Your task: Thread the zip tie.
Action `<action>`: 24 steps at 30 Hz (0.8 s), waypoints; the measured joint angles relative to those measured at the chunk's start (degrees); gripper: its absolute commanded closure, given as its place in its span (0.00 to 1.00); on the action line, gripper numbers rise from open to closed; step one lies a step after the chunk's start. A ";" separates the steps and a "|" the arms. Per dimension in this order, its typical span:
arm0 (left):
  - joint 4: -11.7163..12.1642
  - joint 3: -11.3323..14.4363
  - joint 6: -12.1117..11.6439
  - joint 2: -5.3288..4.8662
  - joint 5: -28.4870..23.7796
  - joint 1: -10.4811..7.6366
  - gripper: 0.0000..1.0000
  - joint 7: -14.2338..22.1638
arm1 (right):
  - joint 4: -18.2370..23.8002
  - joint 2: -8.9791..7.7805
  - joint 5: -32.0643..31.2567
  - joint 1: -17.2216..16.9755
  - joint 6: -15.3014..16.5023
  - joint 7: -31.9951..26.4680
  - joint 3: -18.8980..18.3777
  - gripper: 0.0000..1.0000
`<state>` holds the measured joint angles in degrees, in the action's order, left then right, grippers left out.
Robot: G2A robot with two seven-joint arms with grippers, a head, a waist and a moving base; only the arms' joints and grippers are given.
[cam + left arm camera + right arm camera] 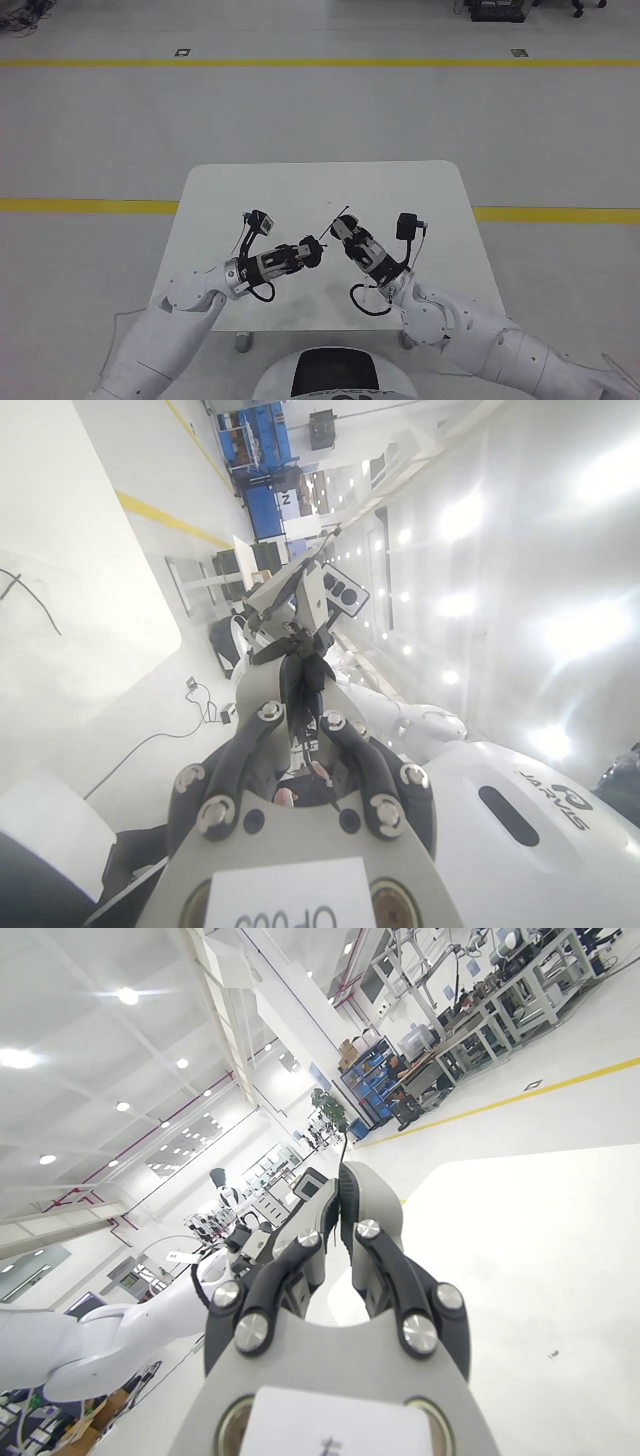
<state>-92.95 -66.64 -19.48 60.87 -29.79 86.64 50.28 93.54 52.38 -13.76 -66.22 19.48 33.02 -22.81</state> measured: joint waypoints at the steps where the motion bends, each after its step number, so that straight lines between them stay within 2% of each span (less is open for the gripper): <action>1: 0.00 -0.04 0.00 -0.01 0.00 0.02 1.00 -0.03 | 0.14 -0.07 -0.15 0.00 0.00 0.60 -0.01 1.00; 16: -0.29 -0.50 0.00 -0.04 0.82 0.14 1.00 -1.40 | 2.00 -2.57 -4.83 0.64 0.00 7.23 2.36 1.00; 24: -0.66 -0.71 0.03 -0.10 0.82 0.11 1.00 -1.52 | 2.05 -2.69 -4.91 0.70 0.00 7.30 2.38 1.00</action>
